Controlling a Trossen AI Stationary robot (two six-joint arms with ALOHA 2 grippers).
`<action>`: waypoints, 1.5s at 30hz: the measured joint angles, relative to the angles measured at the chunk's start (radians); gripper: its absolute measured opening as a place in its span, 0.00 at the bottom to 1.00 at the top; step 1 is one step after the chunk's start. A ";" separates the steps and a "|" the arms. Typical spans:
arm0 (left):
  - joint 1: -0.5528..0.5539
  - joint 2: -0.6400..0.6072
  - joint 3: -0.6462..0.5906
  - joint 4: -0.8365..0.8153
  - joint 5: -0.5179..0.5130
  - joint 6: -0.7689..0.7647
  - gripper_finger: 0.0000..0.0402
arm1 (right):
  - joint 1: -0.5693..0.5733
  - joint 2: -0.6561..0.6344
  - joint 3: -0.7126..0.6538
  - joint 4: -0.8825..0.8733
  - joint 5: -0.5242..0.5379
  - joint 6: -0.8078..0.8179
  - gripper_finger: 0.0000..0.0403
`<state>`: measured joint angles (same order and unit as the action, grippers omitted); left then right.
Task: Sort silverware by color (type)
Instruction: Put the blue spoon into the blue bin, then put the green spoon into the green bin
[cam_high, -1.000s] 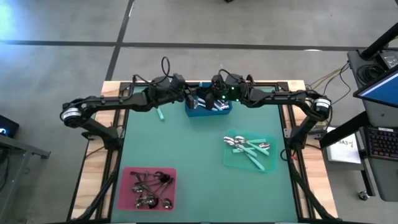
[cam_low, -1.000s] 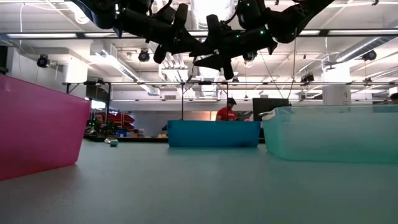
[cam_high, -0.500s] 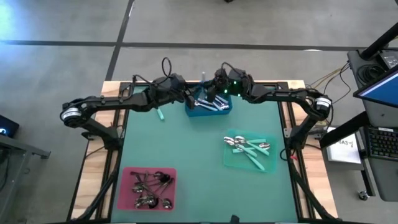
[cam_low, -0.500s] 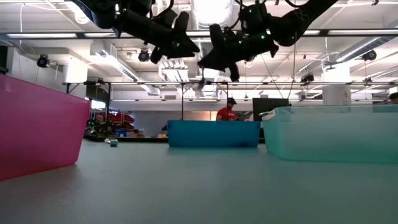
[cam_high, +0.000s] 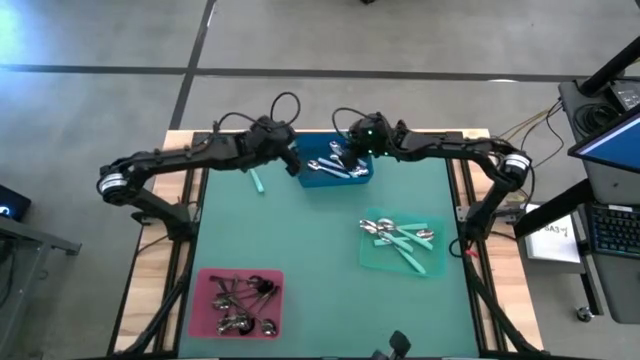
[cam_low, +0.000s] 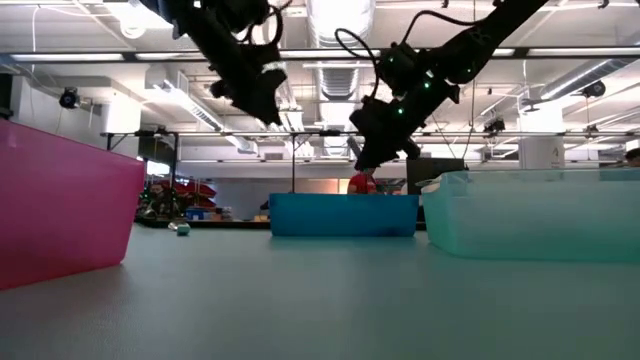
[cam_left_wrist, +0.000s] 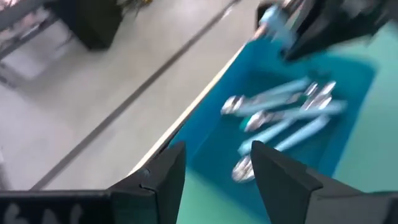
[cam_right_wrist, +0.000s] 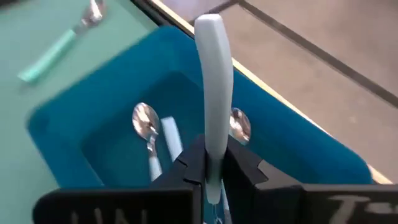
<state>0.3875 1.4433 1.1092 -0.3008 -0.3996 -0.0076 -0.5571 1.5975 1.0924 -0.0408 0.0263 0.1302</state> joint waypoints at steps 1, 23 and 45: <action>0.009 0.000 0.007 -0.044 -0.009 0.003 0.41 | 0.000 0.006 0.000 -0.007 0.001 -0.013 0.06; 0.235 0.059 -0.114 -0.364 0.031 -0.534 0.40 | 0.010 0.009 0.016 -0.014 0.000 -0.008 0.50; 0.199 0.300 -0.201 -0.367 0.049 -0.937 0.40 | 0.027 0.008 0.016 -0.084 -0.005 -0.064 0.48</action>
<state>0.5862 1.7431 0.9077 -0.6677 -0.3501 -0.9442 -0.5297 1.6058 1.1080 -0.1251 0.0216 0.0666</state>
